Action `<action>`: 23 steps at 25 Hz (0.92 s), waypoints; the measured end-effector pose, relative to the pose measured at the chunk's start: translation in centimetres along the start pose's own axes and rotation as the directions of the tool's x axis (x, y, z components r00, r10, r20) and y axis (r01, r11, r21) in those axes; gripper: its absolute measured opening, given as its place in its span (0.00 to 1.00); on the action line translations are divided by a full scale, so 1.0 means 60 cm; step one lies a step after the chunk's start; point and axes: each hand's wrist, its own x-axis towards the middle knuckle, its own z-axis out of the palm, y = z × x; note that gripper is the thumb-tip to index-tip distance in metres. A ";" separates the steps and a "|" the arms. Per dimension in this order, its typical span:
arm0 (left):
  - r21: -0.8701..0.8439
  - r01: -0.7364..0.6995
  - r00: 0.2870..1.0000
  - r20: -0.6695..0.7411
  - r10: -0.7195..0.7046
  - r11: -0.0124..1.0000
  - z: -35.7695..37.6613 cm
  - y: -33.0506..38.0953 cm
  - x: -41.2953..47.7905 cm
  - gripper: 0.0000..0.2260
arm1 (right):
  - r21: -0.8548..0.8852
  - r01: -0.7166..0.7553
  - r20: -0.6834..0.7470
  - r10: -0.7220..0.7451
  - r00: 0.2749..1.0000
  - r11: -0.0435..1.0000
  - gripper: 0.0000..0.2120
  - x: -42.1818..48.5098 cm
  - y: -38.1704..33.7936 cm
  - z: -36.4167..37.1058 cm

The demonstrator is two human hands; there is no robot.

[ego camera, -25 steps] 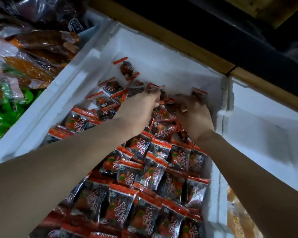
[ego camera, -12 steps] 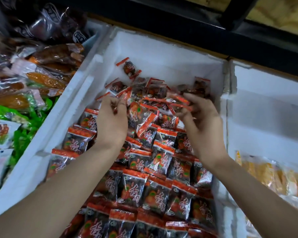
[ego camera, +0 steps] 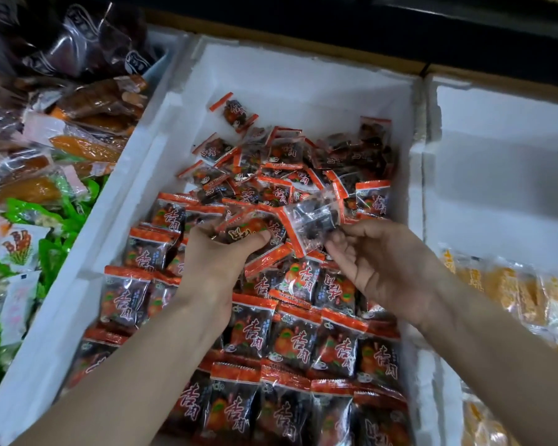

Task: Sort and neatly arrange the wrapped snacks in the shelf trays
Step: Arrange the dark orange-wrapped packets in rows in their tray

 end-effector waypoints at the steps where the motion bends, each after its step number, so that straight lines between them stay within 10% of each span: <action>1: -0.012 0.021 1.000 0.021 -0.021 1.000 0.004 -0.001 -0.006 0.14 | 0.046 -0.043 0.000 0.043 0.999 0.998 0.07 -0.004 -0.001 -0.006; 5: -0.096 0.184 0.972 0.164 -0.166 0.978 0.027 -0.005 -0.039 0.09 | -0.089 -0.010 0.017 0.012 1.000 0.996 0.07 -0.014 0.013 -0.023; 8: -0.103 0.215 0.955 0.232 -0.187 0.971 0.026 -0.017 -0.048 0.12 | -0.291 0.298 0.090 -0.284 0.955 0.909 0.07 -0.016 0.026 -0.030; 10: -0.135 0.223 0.946 0.270 -0.181 0.965 0.022 -0.018 -0.055 0.13 | -0.620 0.617 0.296 -0.583 0.757 0.486 0.08 -0.018 0.039 -0.039; 12: -0.155 0.203 0.930 0.339 -0.141 0.967 0.018 -0.018 -0.060 0.15 | -0.692 0.711 0.636 -0.570 0.519 -0.125 0.11 -0.016 0.057 -0.053; 14: -0.119 0.144 0.925 0.369 -0.091 0.982 0.011 -0.019 -0.064 0.17 | -0.618 0.713 0.772 -0.429 0.469 -0.331 0.14 -0.012 0.075 -0.065; 16: -0.068 0.114 0.932 0.353 -0.083 0.991 -0.003 -0.029 -0.063 0.27 | -0.646 0.730 0.743 -0.402 0.535 -0.223 0.16 -0.015 0.087 -0.064; 20: 0.125 -0.047 0.900 0.436 -0.012 0.991 -0.032 -0.035 -0.068 0.24 | -0.712 0.552 0.404 -0.389 0.828 0.435 0.14 -0.023 0.082 -0.042; 23: 0.273 -0.213 0.876 0.480 0.059 0.938 -0.052 -0.034 -0.070 0.22 | -0.721 0.489 0.421 -0.250 0.872 0.491 0.13 -0.021 0.078 -0.025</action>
